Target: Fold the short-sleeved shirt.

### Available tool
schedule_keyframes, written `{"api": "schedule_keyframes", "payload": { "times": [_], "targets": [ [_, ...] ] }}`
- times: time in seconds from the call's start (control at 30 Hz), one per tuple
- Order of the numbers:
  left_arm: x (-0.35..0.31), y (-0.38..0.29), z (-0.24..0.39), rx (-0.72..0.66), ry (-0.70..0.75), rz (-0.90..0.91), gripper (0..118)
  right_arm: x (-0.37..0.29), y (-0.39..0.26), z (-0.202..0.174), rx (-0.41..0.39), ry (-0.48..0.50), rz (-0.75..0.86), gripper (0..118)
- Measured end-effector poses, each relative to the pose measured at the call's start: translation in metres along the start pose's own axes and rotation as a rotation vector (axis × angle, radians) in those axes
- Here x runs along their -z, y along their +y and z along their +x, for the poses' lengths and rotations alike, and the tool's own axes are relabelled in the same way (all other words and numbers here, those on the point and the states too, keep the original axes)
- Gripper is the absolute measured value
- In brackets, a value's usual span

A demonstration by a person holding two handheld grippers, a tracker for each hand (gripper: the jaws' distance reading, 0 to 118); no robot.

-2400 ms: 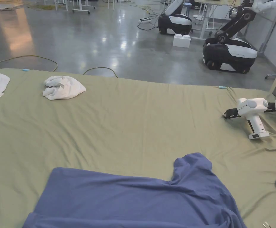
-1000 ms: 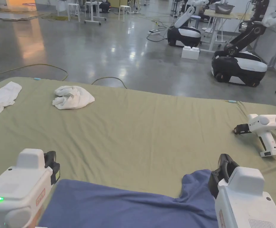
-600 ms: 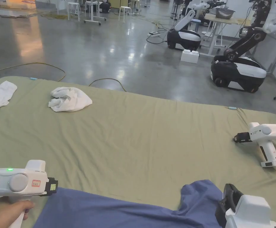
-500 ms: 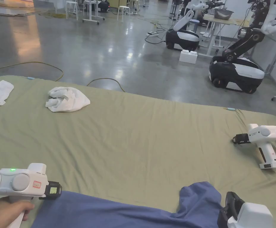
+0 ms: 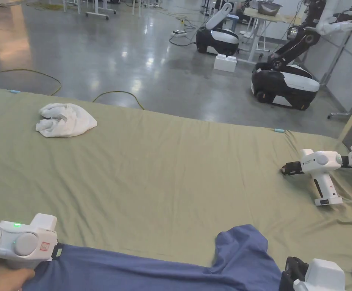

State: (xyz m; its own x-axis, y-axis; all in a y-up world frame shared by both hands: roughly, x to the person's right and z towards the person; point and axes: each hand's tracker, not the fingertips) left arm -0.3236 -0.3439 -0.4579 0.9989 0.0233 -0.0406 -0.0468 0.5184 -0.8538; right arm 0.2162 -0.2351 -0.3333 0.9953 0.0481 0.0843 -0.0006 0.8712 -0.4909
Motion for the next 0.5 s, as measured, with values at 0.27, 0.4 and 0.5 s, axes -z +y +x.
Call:
{"api": "schedule_keyframes", "payload": {
  "times": [0.27,0.4,0.5],
  "targets": [
    [-0.043,-0.009,-0.010,-0.038,-0.026,0.149,0,0.109,0.010,0.042,-0.068,0.025,-0.362,64],
    [-0.063,-0.015,-0.006,-0.037,-0.030,0.196,0,0.160,0.002,0.051,-0.011,0.063,-0.485,64],
    [-0.069,-0.020,-0.004,-0.037,-0.026,0.210,0,0.186,-0.004,0.051,0.019,0.077,-0.564,64]
  ]
}}
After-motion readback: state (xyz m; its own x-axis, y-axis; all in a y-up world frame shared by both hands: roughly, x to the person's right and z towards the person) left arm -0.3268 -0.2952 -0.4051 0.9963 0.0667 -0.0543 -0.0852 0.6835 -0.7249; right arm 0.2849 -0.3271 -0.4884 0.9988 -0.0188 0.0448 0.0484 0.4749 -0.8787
